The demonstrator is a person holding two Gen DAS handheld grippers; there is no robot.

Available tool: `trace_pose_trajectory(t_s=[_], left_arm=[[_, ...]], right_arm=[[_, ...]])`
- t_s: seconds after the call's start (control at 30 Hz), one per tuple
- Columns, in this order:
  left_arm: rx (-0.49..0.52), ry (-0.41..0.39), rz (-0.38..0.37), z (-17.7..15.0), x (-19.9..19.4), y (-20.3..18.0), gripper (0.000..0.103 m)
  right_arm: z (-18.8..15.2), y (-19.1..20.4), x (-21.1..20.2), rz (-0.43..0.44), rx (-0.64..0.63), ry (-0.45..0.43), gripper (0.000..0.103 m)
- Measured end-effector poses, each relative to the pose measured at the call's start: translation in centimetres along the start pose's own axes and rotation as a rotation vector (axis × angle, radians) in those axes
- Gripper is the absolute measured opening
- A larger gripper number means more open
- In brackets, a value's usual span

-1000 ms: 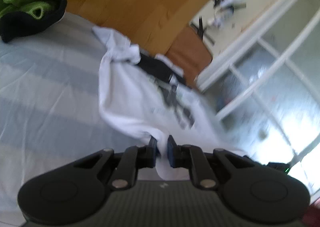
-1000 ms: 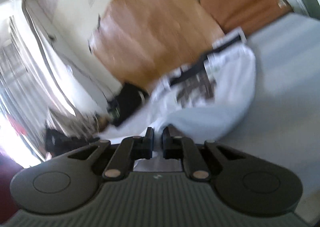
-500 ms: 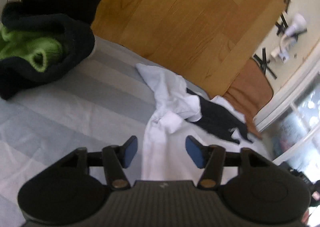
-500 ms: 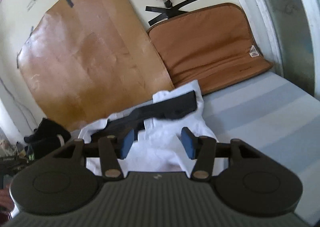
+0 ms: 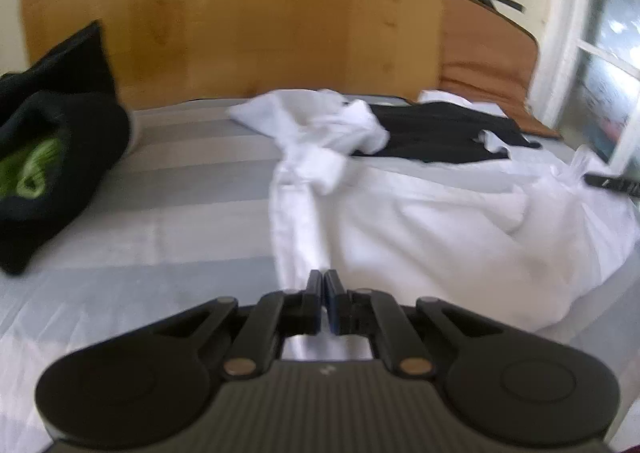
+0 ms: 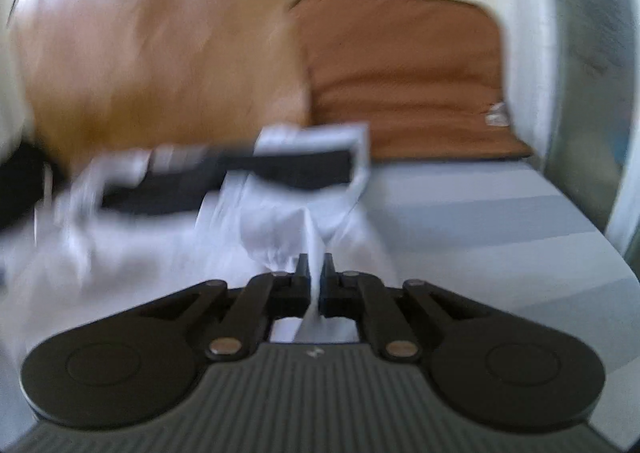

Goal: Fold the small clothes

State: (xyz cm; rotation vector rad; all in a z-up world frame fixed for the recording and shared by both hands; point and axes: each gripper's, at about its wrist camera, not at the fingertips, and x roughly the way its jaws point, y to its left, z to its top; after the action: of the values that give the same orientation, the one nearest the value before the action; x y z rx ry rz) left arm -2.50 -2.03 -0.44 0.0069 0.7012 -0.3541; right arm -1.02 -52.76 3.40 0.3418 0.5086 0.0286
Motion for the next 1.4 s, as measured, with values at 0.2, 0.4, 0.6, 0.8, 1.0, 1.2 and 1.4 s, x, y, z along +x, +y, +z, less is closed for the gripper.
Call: trace_pose_trajectory(t_s=[0.2, 0.4, 0.6, 0.8, 1.0, 1.2, 1.4], left_arm=[[-0.17, 0.003, -0.037, -1.1, -1.2, 3.6, 0.005], [-0.187, -0.016, -0.051, -0.2, -1.1, 3.5, 0.04], [-0.187, 0.01, -0.089, -0.2, -0.5, 2.9, 0.04], [-0.185, 0.024, -0.145, -1.5, -1.5, 2.6, 0.02], [-0.175, 0.007, -0.086, -1.1, -3.5, 3.8, 0.007], [-0.125, 0.073, -0.022, -1.7, -2.3, 3.6, 0.008], [-0.095, 0.042, -0.006, -2.0, -2.3, 3.2, 0.012]], right_arm=[[0.4, -6.9, -0.6, -0.097, 0.315, -0.002, 0.022], [-1.2, -4.8, -3.6, 0.03, 0.276, 0.0, 0.044], [-4.6, -1.4, -6.7, 0.088, 0.144, 0.041, 0.054], [-6.4, -0.1, -7.6, 0.098, 0.027, 0.061, 0.005], [-4.4, -0.5, -10.1, 0.13, 0.036, 0.026, 0.006], [-6.7, -0.2, -8.2, 0.072, 0.018, 0.156, 0.006], [-6.2, 0.2, -7.9, 0.045, 0.013, 0.176, 0.006]])
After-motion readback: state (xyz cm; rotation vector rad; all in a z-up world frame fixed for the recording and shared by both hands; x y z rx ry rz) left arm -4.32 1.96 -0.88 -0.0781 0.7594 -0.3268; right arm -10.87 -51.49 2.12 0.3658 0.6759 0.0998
